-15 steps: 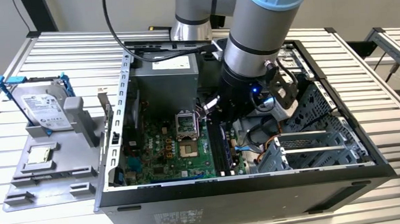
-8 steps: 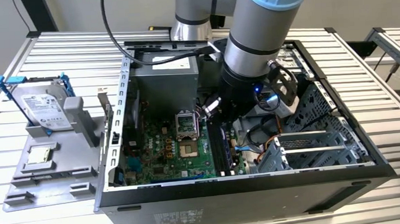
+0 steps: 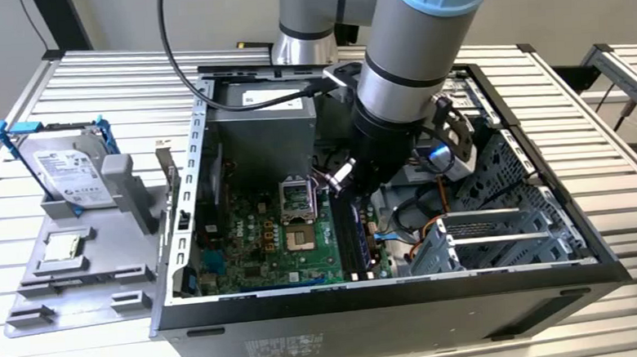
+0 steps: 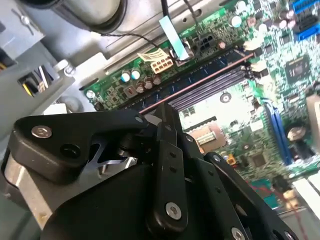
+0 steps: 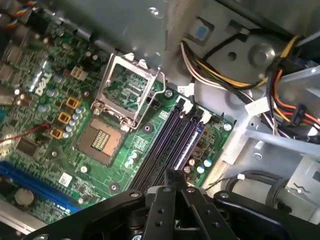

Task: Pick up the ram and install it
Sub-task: 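Press down the ram until it locks into place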

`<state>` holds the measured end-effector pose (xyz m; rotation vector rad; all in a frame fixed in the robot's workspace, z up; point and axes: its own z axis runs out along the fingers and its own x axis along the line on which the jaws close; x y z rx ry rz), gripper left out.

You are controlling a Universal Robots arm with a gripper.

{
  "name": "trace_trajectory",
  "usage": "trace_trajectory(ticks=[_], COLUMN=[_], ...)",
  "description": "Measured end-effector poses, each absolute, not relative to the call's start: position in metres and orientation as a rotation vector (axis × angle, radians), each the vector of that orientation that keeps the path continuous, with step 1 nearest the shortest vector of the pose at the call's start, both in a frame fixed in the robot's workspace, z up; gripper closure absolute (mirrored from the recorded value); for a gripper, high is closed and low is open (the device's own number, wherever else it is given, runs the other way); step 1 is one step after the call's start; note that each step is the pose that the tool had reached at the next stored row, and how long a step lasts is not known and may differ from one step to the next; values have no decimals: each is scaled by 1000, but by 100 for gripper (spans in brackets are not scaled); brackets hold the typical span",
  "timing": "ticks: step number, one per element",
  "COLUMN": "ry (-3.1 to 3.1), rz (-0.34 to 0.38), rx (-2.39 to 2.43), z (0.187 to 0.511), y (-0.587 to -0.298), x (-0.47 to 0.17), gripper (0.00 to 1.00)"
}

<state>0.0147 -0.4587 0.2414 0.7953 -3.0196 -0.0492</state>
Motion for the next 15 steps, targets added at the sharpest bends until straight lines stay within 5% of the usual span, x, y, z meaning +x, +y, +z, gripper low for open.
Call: trace_trajectory(ticks=[15], ry=[-2904], rz=[-41], rx=[1177], z=[241], y=[-459], x=[15], gripper=[100])
